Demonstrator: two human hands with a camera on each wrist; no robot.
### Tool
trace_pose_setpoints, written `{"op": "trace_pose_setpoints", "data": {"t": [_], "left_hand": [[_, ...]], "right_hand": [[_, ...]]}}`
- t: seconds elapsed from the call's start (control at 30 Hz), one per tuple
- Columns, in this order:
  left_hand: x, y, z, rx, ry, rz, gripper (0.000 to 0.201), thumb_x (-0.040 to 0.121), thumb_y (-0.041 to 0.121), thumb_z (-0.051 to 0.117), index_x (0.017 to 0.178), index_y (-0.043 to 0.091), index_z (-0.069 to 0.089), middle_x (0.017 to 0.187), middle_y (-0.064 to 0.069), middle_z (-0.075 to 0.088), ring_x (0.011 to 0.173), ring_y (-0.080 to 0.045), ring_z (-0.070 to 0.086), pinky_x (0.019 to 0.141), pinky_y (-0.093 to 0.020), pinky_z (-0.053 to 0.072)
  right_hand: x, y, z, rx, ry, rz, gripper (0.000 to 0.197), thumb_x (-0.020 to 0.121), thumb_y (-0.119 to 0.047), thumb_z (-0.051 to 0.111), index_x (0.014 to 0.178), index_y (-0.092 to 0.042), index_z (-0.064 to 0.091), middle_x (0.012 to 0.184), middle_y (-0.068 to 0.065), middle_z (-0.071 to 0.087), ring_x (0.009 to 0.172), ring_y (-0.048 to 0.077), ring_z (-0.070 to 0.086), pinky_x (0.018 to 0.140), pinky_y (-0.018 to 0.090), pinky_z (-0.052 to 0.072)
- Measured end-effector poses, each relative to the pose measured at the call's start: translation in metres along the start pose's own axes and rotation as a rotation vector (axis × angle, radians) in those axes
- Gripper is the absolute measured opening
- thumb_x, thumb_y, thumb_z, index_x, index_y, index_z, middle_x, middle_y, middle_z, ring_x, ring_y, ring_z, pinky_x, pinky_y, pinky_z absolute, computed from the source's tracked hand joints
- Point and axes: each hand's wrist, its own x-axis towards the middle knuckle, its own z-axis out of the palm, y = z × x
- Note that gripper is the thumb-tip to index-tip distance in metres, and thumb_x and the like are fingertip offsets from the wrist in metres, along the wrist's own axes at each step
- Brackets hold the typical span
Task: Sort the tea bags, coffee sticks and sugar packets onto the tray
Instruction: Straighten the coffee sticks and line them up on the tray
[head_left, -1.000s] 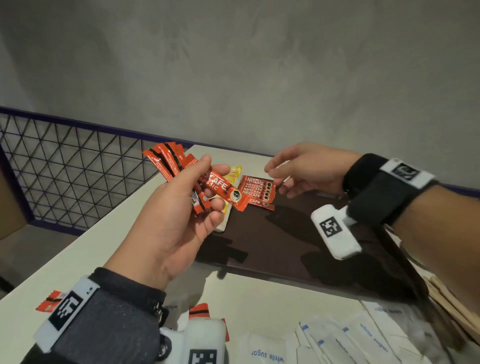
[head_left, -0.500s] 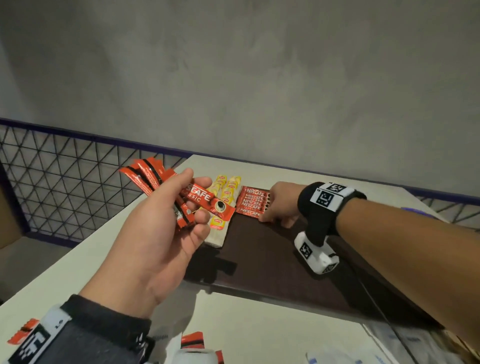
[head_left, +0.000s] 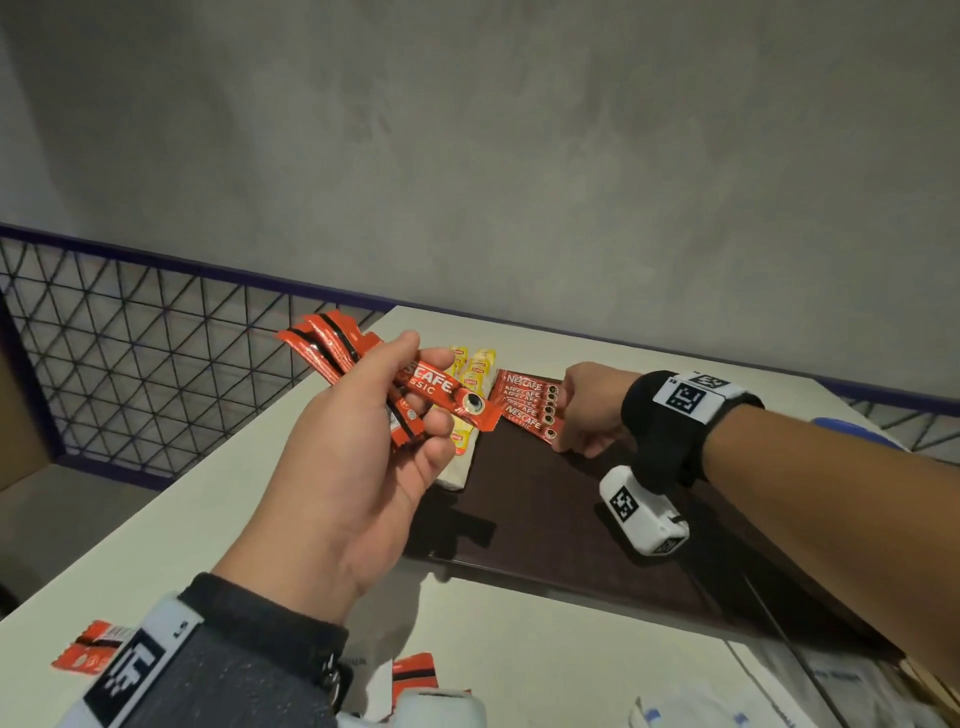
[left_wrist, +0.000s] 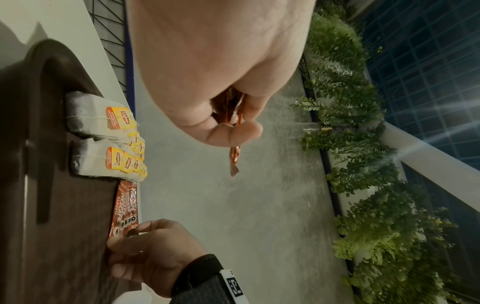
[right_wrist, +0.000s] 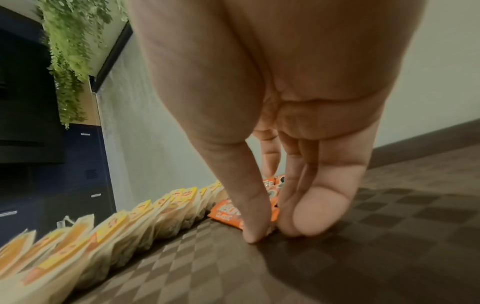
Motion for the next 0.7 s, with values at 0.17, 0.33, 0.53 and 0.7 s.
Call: {"op": "trace_pose_setpoints", "data": {"t": [0.17, 0.33, 0.53, 0.7], "left_hand": [[0.000, 0.001, 0.000, -0.014, -0.007, -0.005, 0.031, 0.098, 0.034, 0.066, 0.091, 0.007, 0.079, 0.066, -0.002, 0.053, 0.047, -0.008, 0.051, 0.037, -0.017, 0.041], [-0.002, 0.001, 0.001, -0.012, -0.011, -0.003, 0.030, 0.098, 0.034, 0.066, 0.091, 0.008, 0.079, 0.063, 0.000, 0.053, 0.047, -0.008, 0.051, 0.038, -0.017, 0.041], [-0.001, 0.001, 0.001, 0.000, -0.015, -0.004, 0.030, 0.099, 0.034, 0.065, 0.092, 0.008, 0.079, 0.064, -0.001, 0.056, 0.047, -0.008, 0.052, 0.039, -0.017, 0.042], [-0.001, 0.000, 0.002, 0.006, -0.011, -0.005, 0.030, 0.099, 0.034, 0.065, 0.092, 0.008, 0.078, 0.063, -0.001, 0.057, 0.046, -0.009, 0.052, 0.038, -0.017, 0.041]], "right_hand": [[-0.002, 0.001, -0.001, -0.030, 0.012, -0.035, 0.035, 0.077, 0.000, 0.085, 0.107, 0.004, 0.068, 0.088, 0.019, 0.077, 0.062, 0.021, 0.072, 0.062, 0.032, 0.062], [0.005, -0.006, -0.004, -0.069, -0.003, -0.032, 0.024, 0.078, 0.000, 0.084, 0.096, 0.006, 0.070, 0.075, 0.017, 0.076, 0.054, 0.019, 0.070, 0.057, 0.030, 0.060], [0.008, -0.012, -0.002, -0.118, 0.012, -0.075, 0.037, 0.080, 0.002, 0.080, 0.111, -0.004, 0.061, 0.076, 0.015, 0.072, 0.052, 0.017, 0.067, 0.057, 0.031, 0.061], [0.007, -0.014, -0.006, -0.164, 0.020, -0.088, 0.035, 0.080, -0.013, 0.083, 0.110, -0.015, 0.065, 0.090, 0.014, 0.073, 0.069, 0.025, 0.064, 0.060, 0.032, 0.056]]}}
